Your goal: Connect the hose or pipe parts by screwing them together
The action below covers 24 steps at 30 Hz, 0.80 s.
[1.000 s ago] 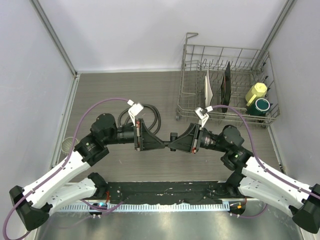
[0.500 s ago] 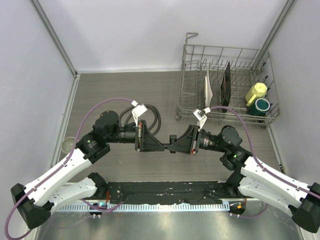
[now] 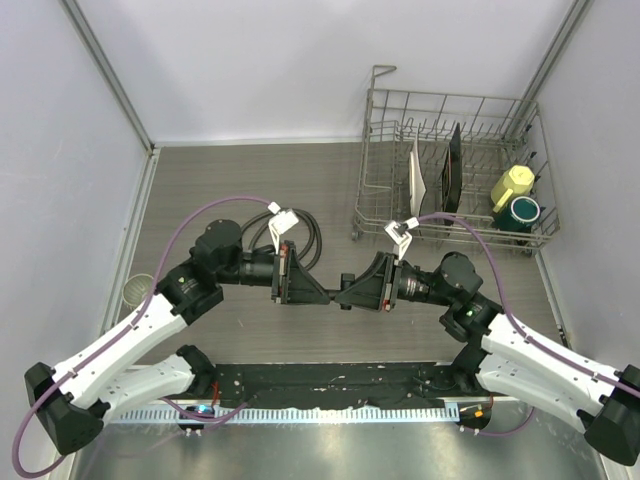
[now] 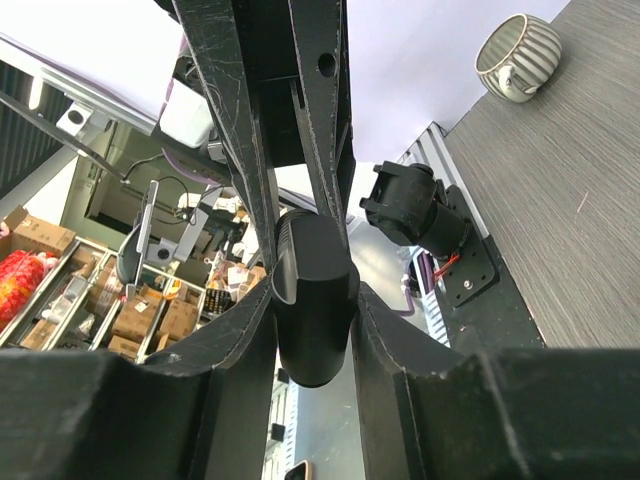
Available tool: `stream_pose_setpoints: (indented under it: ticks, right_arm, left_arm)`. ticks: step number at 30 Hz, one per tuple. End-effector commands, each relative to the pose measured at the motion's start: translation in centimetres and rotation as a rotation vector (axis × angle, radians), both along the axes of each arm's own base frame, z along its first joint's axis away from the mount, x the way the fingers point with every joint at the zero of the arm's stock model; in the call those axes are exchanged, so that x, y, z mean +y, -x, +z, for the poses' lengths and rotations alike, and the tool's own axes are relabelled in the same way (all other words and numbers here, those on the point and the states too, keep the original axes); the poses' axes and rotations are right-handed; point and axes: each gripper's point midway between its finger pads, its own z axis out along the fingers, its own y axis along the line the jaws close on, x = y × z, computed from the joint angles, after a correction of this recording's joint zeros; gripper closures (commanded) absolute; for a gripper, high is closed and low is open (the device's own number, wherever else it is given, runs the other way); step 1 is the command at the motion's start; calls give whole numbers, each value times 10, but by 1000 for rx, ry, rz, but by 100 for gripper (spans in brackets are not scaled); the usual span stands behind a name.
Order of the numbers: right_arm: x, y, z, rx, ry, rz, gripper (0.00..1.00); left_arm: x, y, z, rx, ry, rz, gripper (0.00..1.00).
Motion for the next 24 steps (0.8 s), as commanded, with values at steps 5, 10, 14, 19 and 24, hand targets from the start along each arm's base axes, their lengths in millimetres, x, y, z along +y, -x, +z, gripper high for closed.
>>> stream_pose_setpoints:
  ticks: [5,10,14,19,24]
  right_arm:
    - [-6,7,25,-115,-90,6,98]
    - [-7,-4,17,-119,-43,-61,99]
    - [-20,-36,6,-107,104,-273,99]
    - [-49,-61,6,-130,214,-489,99]
    - [-63,-63,4,-160,270,-540,99]
  left_arm:
    - [1,6,10,-43,8,-50,100]
    - [11,-32,-9,-42,-155,207,19]
    - [40,-62,-10,-92,-217,471,0]
    - [71,-86,-44,32,-349,738,2]
    - [107,-102,-110,18,-662,862,12]
